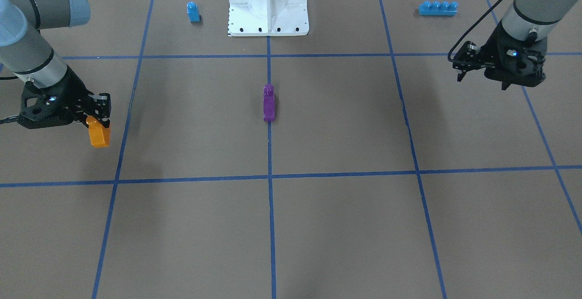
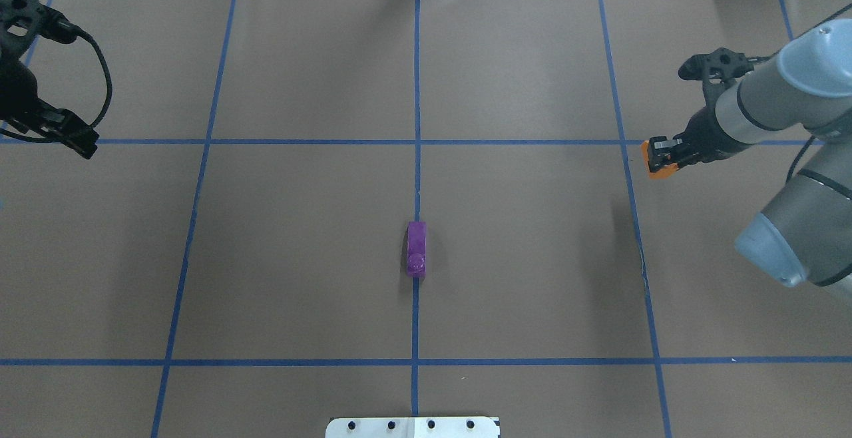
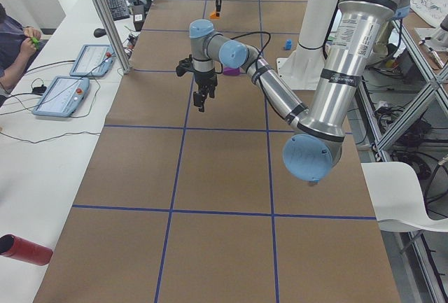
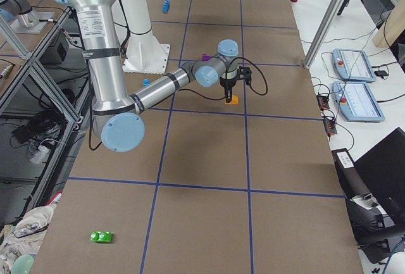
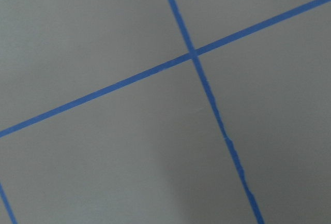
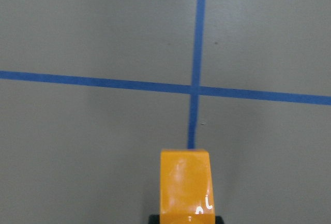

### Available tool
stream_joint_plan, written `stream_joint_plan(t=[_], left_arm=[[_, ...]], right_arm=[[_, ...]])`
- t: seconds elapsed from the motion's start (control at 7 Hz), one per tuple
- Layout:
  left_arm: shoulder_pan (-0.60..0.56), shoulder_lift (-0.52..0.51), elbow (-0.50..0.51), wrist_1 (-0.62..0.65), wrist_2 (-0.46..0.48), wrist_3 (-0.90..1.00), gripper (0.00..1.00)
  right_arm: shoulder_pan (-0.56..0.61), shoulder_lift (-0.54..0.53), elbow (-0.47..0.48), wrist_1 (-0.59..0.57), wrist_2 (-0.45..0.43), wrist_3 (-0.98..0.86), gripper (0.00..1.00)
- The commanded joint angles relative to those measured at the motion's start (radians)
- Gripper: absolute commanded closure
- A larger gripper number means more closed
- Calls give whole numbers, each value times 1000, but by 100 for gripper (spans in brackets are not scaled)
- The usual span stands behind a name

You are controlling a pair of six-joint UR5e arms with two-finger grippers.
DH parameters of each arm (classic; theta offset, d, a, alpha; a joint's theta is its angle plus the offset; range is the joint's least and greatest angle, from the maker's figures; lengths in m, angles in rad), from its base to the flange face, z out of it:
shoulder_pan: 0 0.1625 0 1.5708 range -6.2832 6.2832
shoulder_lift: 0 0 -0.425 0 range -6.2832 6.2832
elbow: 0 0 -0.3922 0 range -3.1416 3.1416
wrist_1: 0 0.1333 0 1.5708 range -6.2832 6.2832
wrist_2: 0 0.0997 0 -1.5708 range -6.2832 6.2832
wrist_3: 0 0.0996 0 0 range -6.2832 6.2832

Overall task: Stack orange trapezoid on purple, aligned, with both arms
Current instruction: 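Carry the orange block with the right gripper over the purple block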

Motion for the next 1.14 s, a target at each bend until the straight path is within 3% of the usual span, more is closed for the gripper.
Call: stream_joint_plan(t=[0.0,0.29,0.57,1.0], left_arm=[[-119,70,12,-8,-45,171,0],[-239,114,69,-10,-98,367,0],[-250,122,75,-8,-98,380,0],[-250,124,75,-8,-99,373,0]], right_arm=[[-117,217,2,-169,4,124,100],[-256,386,-16,-270,-68,292,100],[-361,532,-152,-273,-131,371,100],[-410,526,-161,-275,-183,371,100]])
